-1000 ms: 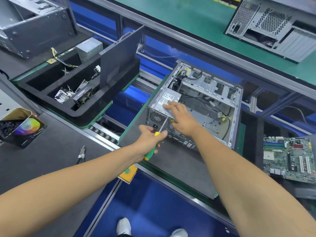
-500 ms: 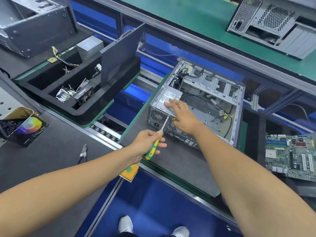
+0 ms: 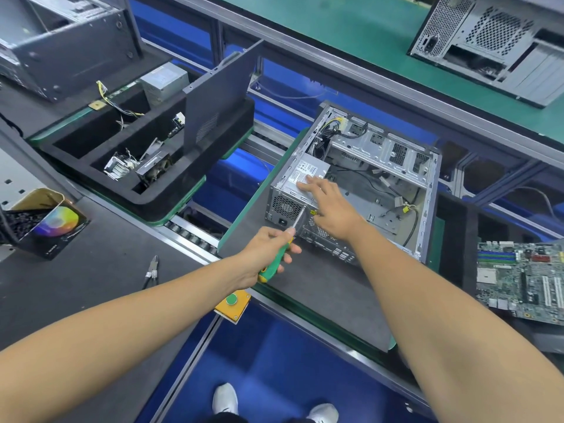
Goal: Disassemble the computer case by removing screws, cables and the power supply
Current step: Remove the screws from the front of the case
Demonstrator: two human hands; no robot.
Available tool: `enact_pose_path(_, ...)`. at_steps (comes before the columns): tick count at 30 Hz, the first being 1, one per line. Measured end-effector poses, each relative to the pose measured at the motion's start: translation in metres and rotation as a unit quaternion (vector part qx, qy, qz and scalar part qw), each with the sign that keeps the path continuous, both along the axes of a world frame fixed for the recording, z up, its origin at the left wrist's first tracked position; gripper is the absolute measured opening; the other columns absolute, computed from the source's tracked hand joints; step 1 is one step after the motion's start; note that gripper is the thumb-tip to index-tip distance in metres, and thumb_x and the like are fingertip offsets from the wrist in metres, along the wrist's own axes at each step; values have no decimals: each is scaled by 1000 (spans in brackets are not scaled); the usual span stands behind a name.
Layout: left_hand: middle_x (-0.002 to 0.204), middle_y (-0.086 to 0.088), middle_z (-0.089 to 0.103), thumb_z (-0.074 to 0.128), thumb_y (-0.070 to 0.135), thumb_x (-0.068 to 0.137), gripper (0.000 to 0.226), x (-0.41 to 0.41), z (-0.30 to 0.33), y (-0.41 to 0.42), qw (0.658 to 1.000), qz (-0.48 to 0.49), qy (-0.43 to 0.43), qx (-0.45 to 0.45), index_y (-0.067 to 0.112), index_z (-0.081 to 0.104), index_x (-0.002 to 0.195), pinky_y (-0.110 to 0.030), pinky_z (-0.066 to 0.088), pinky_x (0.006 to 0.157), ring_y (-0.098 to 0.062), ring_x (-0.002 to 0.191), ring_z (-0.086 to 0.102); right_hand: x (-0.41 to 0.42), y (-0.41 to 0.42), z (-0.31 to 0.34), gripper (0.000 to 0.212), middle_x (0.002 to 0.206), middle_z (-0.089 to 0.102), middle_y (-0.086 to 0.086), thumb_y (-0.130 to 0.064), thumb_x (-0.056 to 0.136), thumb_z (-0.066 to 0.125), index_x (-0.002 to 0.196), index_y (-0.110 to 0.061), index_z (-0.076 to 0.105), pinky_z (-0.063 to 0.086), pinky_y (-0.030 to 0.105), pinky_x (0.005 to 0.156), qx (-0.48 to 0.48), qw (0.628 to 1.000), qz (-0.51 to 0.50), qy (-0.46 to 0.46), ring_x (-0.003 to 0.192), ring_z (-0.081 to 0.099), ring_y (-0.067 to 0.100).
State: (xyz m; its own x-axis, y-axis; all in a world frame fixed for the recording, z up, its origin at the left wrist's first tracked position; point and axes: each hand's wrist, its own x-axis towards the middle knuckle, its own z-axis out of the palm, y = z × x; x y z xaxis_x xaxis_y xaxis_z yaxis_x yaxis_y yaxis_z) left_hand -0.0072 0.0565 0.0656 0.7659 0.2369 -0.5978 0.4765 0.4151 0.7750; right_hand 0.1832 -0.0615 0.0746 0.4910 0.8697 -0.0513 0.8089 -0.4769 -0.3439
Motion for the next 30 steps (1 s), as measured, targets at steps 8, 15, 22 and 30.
enact_pose_path(8,87,-12,76,92,22,76,46,1,-16,-4,995,93,-11,42,10,54,98,-30,59,56,-14,69,74,1,0,-1,87,165,18,-1,2,83,60,157,-30,28,20,47,123,-2,1000,-3,2,150,13,23)
enact_pose_path(15,104,-11,77,88,31,81,46,-5,-15,3,997,58,-12,51,7,61,109,-41,63,71,-19,89,78,1,0,-2,87,164,18,-2,2,82,61,155,-32,28,32,46,117,-2,1000,-5,1,149,15,23)
enact_pose_path(22,91,-5,77,65,39,99,35,-3,-5,6,1000,12,-11,6,6,65,110,-29,61,59,-17,83,77,3,0,-4,89,164,18,-4,3,81,61,155,-33,27,30,46,119,-6,1000,-6,2,149,15,22)
enact_pose_path(30,84,-7,70,59,41,103,43,1,2,11,999,17,-2,-31,2,52,119,-24,47,45,-11,54,57,2,1,-5,89,164,18,-4,2,81,60,154,-34,27,28,47,119,-8,1000,-8,-2,149,15,22)
